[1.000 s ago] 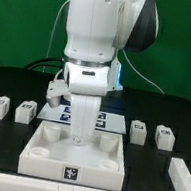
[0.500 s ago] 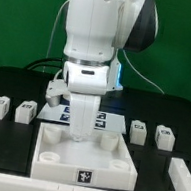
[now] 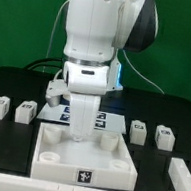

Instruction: Assemble one leg

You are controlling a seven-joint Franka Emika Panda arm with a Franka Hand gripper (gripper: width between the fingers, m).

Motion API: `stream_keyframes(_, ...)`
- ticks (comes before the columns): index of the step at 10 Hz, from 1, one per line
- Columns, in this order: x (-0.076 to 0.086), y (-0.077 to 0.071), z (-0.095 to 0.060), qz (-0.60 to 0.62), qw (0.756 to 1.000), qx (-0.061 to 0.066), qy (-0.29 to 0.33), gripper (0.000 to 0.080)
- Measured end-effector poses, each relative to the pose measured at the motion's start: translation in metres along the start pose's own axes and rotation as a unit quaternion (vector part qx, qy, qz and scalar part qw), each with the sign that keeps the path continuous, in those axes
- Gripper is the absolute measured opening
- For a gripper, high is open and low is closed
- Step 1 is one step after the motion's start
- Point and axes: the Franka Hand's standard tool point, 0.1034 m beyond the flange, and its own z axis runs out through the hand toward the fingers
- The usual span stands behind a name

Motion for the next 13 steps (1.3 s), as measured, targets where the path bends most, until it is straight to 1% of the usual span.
stream_keyframes(1,0.003,0.002,0.000,0.008,1.000,-0.001,0.000,0.0059)
stream_keyframes(3,0.028,0.026,-0.001,0.035,0.999,-0.008,0.006,0.0059)
stream_keyframes(4,0.040,0.038,-0.003,0.045,0.999,-0.006,0.008,0.0059)
stream_keyframes(5,0.054,0.051,-0.005,0.046,0.999,-0.010,0.011,0.0059)
stream_keyframes(6,0.065,0.056,-0.005,0.043,0.999,-0.011,0.013,0.0059)
stream_keyframes(8,0.081,0.058,0.000,0.042,0.999,-0.013,0.017,0.0059)
stream_keyframes(9,0.085,0.060,0.000,0.050,0.999,-0.014,0.018,0.0060)
stream_keyframes(11,0.084,0.060,0.000,0.057,0.998,-0.018,0.018,0.0060)
stream_keyframes(12,0.084,0.060,0.000,0.057,0.998,-0.018,0.018,0.0060)
stream_keyframes(13,0.084,0.060,0.000,0.057,0.998,-0.018,0.018,0.0151)
